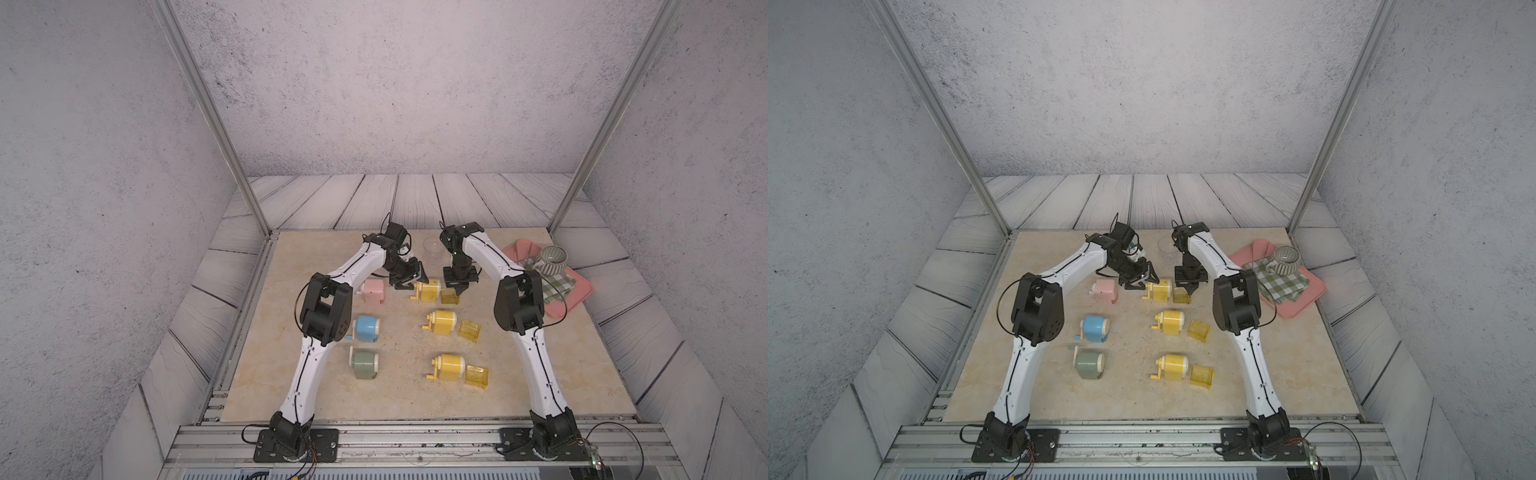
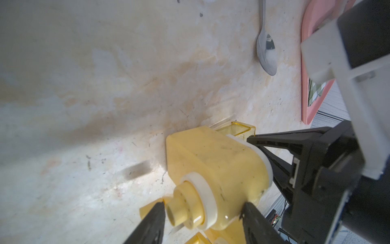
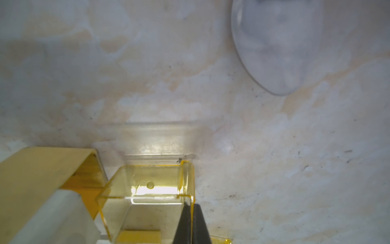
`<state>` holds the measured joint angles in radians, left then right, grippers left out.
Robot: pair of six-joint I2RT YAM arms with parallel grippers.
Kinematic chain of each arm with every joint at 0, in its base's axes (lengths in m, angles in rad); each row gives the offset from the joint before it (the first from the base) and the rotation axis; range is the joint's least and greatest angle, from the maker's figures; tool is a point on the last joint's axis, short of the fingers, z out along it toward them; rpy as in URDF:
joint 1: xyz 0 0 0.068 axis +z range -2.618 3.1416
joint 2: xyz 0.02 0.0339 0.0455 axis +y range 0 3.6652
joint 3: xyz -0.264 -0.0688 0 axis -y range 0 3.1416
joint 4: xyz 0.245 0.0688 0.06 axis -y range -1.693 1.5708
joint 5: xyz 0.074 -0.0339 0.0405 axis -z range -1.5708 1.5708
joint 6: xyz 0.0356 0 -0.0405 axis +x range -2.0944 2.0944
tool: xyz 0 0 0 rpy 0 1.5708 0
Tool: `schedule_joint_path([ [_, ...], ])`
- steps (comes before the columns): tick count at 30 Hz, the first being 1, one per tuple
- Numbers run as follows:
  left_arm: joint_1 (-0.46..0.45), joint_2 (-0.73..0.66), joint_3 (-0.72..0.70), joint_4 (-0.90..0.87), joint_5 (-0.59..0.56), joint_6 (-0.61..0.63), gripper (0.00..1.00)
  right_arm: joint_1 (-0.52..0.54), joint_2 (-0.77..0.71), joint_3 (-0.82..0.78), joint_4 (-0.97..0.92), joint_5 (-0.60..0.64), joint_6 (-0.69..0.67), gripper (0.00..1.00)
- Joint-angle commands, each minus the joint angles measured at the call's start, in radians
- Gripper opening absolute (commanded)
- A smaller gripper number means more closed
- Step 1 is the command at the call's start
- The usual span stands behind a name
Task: Put the tray back into the pencil sharpener
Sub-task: Close the container of the pencil sharpener.
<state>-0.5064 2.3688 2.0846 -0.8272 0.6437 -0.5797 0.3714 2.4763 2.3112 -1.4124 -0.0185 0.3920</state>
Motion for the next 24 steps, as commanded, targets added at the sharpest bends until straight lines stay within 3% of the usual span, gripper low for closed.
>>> schedule_joint_path([
  [1, -0.005, 0.011, 0.007, -0.033, -0.015, 0.018, 0.61, 0.01, 0.023, 0.035, -0.055, 0.036, 0.012, 0.0],
  [24, -0.007, 0.005, -0.003, -0.031, -0.015, 0.024, 0.62, 0.064, 0.035, 0.062, -0.038, 0.092, 0.071, 0.0],
])
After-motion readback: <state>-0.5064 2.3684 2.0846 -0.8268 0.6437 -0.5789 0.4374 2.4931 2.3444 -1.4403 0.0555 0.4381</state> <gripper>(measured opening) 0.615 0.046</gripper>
